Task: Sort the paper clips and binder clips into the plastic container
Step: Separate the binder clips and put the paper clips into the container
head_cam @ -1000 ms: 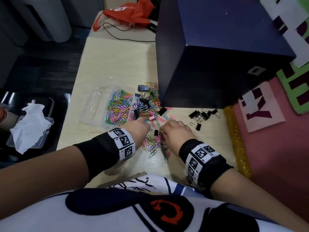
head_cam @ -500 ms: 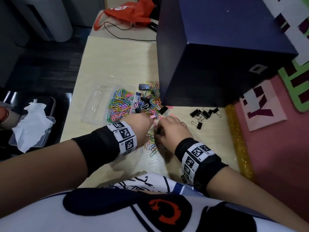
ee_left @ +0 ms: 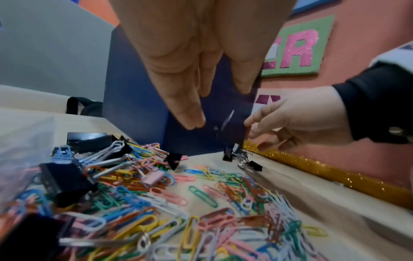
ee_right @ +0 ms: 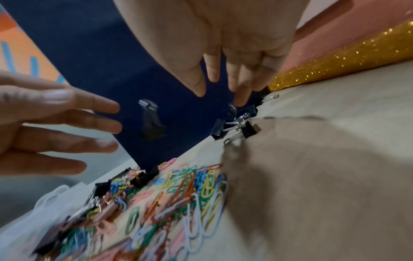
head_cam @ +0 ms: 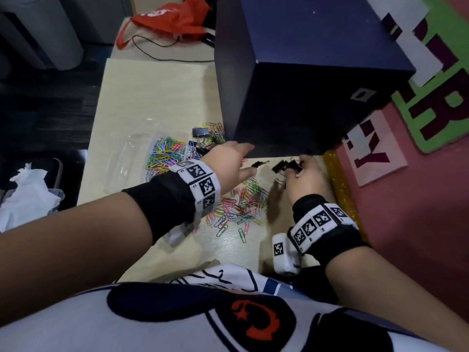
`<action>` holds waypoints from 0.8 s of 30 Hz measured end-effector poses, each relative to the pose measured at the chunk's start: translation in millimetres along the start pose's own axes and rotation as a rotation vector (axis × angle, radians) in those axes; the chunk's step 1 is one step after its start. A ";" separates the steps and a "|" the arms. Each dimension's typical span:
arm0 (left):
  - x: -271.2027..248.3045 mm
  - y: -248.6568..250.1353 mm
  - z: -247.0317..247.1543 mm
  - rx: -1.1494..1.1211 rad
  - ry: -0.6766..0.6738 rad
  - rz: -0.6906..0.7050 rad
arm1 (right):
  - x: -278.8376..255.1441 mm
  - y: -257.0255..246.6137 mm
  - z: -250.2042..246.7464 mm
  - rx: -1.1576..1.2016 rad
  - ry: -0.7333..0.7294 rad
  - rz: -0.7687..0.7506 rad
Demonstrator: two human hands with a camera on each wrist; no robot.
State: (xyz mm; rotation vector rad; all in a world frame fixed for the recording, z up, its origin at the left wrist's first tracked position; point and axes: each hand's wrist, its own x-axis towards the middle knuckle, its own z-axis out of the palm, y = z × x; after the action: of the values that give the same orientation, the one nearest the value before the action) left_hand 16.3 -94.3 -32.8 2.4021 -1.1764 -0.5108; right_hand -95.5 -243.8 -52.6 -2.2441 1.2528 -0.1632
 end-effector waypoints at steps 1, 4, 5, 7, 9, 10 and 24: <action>-0.7 0.0 2.3 0.035 -0.022 0.001 | -0.7 0.5 0.0 -0.057 -0.022 -0.030; -7.5 -8.5 13.3 0.179 -0.200 -0.042 | -3.7 0.2 14.4 -0.149 -0.222 -0.153; -11.4 -12.4 17.0 0.230 -0.277 -0.077 | -5.2 -0.8 21.2 -0.197 -0.318 -0.188; -21.7 -19.4 22.4 0.348 -0.372 -0.140 | -9.8 -5.7 32.1 -0.304 -0.470 -0.221; -32.6 -26.0 28.4 0.438 -0.364 -0.158 | -15.2 -14.0 37.1 -0.369 -0.518 -0.242; -37.4 -28.5 31.5 0.459 -0.354 -0.155 | -17.8 -17.6 39.2 -0.398 -0.526 -0.276; -39.0 -20.5 38.4 0.531 -0.370 -0.104 | -49.0 -20.4 50.7 -0.577 -0.609 -0.329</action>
State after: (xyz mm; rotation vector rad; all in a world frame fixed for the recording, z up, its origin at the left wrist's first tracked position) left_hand -11.7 -59.3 -70.3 2.9164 -1.4977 -0.7836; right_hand -89.1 -174.6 -76.5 -2.6588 0.6396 0.7988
